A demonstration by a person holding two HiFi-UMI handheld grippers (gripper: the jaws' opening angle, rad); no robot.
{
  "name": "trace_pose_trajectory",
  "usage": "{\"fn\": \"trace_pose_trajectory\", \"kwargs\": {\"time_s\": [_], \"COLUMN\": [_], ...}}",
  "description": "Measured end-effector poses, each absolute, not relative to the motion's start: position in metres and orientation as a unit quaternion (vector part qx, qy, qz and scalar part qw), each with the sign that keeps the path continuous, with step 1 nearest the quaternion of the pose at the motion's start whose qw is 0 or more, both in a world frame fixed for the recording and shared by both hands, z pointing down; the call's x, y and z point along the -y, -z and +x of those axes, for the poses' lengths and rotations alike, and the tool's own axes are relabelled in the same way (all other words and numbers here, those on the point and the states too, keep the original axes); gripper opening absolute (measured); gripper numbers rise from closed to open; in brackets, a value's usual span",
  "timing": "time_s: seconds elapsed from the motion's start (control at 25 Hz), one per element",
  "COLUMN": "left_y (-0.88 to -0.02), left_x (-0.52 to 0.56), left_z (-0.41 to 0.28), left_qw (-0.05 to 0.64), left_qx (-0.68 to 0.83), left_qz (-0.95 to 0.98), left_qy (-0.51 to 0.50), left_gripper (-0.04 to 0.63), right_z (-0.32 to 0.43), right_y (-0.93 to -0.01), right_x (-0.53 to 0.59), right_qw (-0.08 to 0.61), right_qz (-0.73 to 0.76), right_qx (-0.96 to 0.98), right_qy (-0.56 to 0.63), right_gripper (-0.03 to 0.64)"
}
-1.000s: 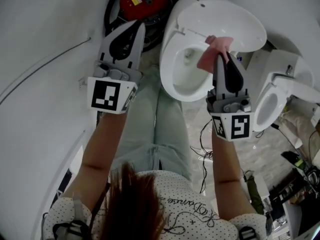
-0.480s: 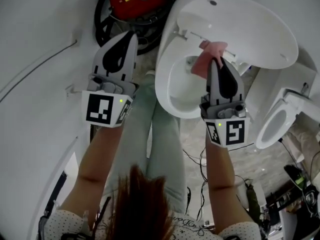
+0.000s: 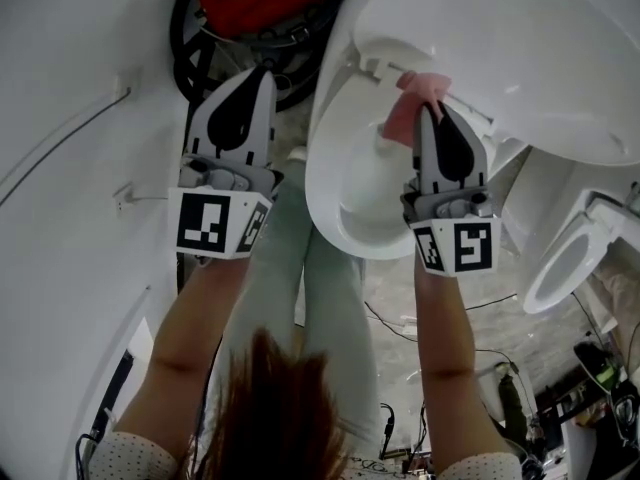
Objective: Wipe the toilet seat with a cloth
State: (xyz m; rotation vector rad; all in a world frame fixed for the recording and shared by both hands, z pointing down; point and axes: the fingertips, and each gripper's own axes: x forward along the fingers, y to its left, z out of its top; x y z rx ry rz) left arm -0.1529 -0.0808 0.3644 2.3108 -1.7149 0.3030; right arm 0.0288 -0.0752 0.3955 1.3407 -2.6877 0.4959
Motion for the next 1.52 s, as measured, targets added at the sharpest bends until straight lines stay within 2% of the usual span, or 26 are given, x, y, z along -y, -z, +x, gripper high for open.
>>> {"fn": "trace_pose_trajectory", "kwargs": {"time_s": [0.36,0.68,0.84,1.04,1.52], "left_y": [-0.390,-0.399,-0.402,-0.406,-0.400], "left_x": [0.086,0.088,0.087,0.088,0.094], "left_z": [-0.149,-0.142,-0.140,-0.139,-0.124], "left_qw": [0.132,0.137,0.142,0.148,0.141], "left_qx": [0.593,0.590,0.588,0.587,0.563], "left_qz": [0.788,0.790,0.790,0.789,0.808], "left_qy": [-0.102,-0.100,-0.100,-0.104,-0.101], "left_gripper": [0.003,0.005,0.005,0.003,0.003], "right_z": [0.016,0.000,-0.001,-0.007,-0.008], "right_y": [-0.472,-0.534,-0.544,-0.555,-0.558], "right_x": [0.091,0.099,0.102,0.102,0.101], "right_qw": [0.092,0.197,0.221,0.286,0.324], "right_qz": [0.431,0.422,0.424,0.405,0.354], "right_qx": [0.881,0.870,0.863,0.861,0.872], "right_qy": [-0.172,-0.166,-0.162,-0.111,-0.095], "right_gripper": [0.046,0.046,0.045,0.044,0.038]}}
